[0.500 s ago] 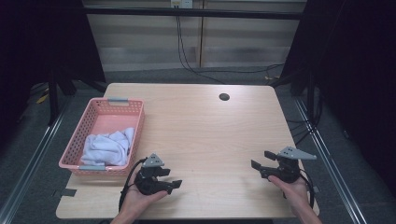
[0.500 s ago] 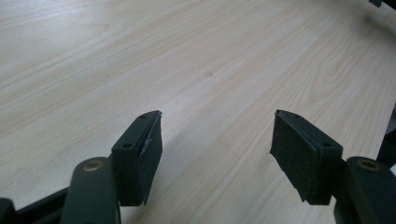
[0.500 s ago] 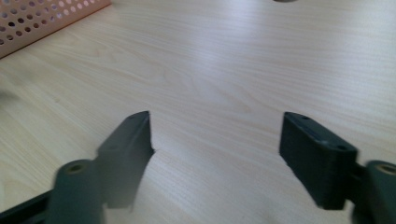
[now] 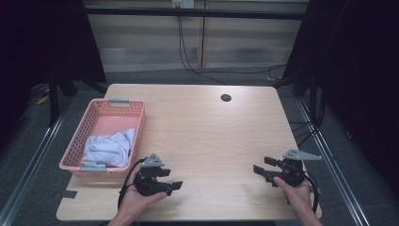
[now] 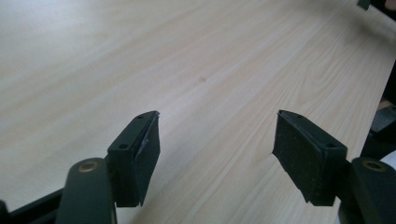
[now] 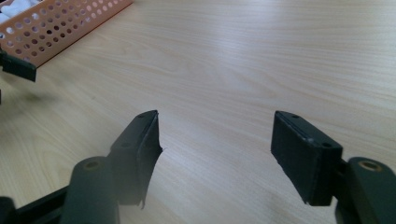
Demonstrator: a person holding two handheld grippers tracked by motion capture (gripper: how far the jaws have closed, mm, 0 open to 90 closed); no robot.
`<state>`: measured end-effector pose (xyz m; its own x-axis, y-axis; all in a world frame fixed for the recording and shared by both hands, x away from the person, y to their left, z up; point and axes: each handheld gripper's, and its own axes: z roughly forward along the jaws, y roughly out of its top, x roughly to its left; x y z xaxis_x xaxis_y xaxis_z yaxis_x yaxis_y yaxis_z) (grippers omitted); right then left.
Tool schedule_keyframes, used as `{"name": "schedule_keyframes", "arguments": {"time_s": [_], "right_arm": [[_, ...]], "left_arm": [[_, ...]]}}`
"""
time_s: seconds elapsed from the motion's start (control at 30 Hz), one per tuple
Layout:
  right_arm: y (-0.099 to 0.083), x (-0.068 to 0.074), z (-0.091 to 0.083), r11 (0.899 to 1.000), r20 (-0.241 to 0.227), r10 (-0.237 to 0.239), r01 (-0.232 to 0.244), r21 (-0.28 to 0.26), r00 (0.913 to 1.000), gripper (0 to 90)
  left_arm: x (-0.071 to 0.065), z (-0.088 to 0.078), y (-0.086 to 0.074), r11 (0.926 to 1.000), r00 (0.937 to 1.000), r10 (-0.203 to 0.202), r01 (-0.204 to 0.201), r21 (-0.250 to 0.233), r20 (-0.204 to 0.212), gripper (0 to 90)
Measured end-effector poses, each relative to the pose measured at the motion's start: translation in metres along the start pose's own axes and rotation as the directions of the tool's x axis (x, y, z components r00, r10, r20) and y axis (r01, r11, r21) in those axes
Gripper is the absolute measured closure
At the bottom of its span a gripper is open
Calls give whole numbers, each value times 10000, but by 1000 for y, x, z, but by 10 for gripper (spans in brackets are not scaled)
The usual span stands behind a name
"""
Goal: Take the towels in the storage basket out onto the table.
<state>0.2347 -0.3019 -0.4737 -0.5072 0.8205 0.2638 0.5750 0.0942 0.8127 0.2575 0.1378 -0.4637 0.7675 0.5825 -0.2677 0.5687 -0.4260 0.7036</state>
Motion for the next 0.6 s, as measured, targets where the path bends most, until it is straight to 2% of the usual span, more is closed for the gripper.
{"name": "schedule_keyframes", "arguments": {"time_s": [0.03, 0.07, 0.1, 0.2, 0.27, 0.3, 0.33, 0.4, 0.43, 0.47, 0.5, 0.53, 0.57, 0.6], "right_arm": [[0, 1, 0, 10000, -6, -28, 28, 15, 10000, 292], [0, 2, 1, 10000, -58, -39, 39, 61, 10000, 288], [0, 5, 3, 9995, -15, -236, 236, 210, 9997, 269], [1, 8, 5, 9991, -124, -330, 333, 254, 9994, 249], [3, 10, 6, 9988, -89, -440, 442, 232, 9990, 248], [3, 10, 7, 9982, -43, -527, 528, 280, 9986, 247], [4, 11, 7, 9972, 85, -669, 666, 347, 9977, 243], [4, 11, 8, 9975, 57, -621, 619, 333, 9981, 225], [4, 10, 8, 9975, 39, -615, 613, 358, 9981, 223], [4, 10, 8, 9973, 58, -653, 651, 353, 9978, 221], [4, 10, 7, 9977, 18, -587, 586, 337, 9983, 218], [4, 10, 7, 9977, 18, -587, 586, 337, 9983, 218], [4, 10, 7, 9976, 7, -615, 614, 321, 9981, 208], [4, 10, 7, 9976, 7, -615, 614, 321, 9981, 208]], "left_arm": [[-1, -4, 4, 9998, 9998, 187, -187, -64, -50, 305], [-1, -4, 4, 9998, 9998, 187, -187, -64, -50, 302], [-1, -10, 9, 9988, 9984, 460, -464, -134, -315, 295], [2, -17, 14, 9981, 9972, 616, -618, -35, -433, 291], [6, -23, 16, 9984, 9967, 559, -564, -79, -582, 260], [12, -34, 20, 9986, 9955, 427, -452, -276, -845, 249], [12, -34, 20, 9986, 9955, 427, -452, -276, -845, 234], [24, -48, 22, 9988, 9961, 200, -237, -417, -864, 223], [28, -53, 20, 9971, 9967, -47, -15, -756, -810, 211], [28, -53, 20, 9971, 9967, -47, -15, -756, -810, 210], [34, -58, 16, 9935, 9943, -447, 341, -1085, -964, 209], [34, -58, 16, 9935, 9943, -447, 341, -1085, -964, 193], [40, -63, 15, 9966, 9928, -417, 333, -749, -1126, 171], [40, -63, 15, 9966, 9928, -417, 333, -749, -1126, 169]]}}
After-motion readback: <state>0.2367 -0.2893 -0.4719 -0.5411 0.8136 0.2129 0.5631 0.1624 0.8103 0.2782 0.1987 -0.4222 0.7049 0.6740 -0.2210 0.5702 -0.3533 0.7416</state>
